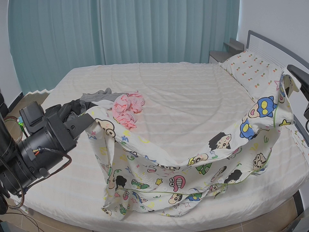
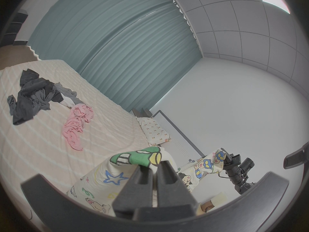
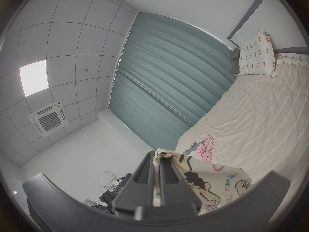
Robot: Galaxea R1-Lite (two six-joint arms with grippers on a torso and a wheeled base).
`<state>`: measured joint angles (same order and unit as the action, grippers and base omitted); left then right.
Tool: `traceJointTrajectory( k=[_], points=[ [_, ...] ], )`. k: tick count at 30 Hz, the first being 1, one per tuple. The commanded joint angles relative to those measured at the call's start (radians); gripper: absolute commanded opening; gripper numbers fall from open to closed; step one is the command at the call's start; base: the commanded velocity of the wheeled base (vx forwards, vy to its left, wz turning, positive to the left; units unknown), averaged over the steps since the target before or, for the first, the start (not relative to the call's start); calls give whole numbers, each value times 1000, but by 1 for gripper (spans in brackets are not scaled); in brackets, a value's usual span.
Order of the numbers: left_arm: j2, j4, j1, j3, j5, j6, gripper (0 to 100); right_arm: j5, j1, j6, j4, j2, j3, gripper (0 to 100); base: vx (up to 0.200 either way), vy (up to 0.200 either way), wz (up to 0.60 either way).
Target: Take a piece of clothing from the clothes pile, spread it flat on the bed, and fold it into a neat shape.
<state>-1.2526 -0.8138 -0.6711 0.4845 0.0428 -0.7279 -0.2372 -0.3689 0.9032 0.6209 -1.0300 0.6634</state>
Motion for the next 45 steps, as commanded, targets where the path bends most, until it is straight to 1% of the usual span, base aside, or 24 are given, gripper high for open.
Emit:
traceJointTrajectory(
  k=[1, 14, 18, 24, 29, 32, 33, 37, 42, 45],
  points=[
    [-7, -1, -1, 2, 2, -1, 0, -1, -1, 0, 0, -9, 4, 0, 0, -200, 0],
    [-30, 4, -5, -27, 2, -7, 0, 1, 2, 0, 0, -4, -47, 0, 0, -200, 0],
    [-47, 2, -5, -44, 2, -5, 0, -16, 27, 2, 5, -4, -108, 0, 0, -200, 0],
    [-41, 2, -5, -47, 2, -4, 0, -48, 73, 3, 8, 7, -105, 0, 0, -200, 0],
    [-38, 1, -5, -69, 5, -4, 0, -73, 77, 3, 3, 28, -113, 0, 0, 0, 0],
    [-31, 2, -5, -72, 9, -4, 0, -73, 76, 3, 3, 28, -114, 0, 0, 0, 0],
    [-27, 2, -5, -72, 22, -4, 0, -73, 76, 3, 3, 28, -114, 0, 0, 0, 0],
    [-13, 1, -5, -72, 54, -1, 0, -74, 76, 3, 3, 30, -114, 0, -200, 0, 0],
    [18, 2, -4, -75, 62, -1, 0, -76, 76, 3, 3, 44, -114, 0, -200, 0, 0],
    [56, 5, -4, -84, 62, 2, 0, -113, 76, 3, 3, 77, -119, 0, -200, 0, 0]
  ],
)
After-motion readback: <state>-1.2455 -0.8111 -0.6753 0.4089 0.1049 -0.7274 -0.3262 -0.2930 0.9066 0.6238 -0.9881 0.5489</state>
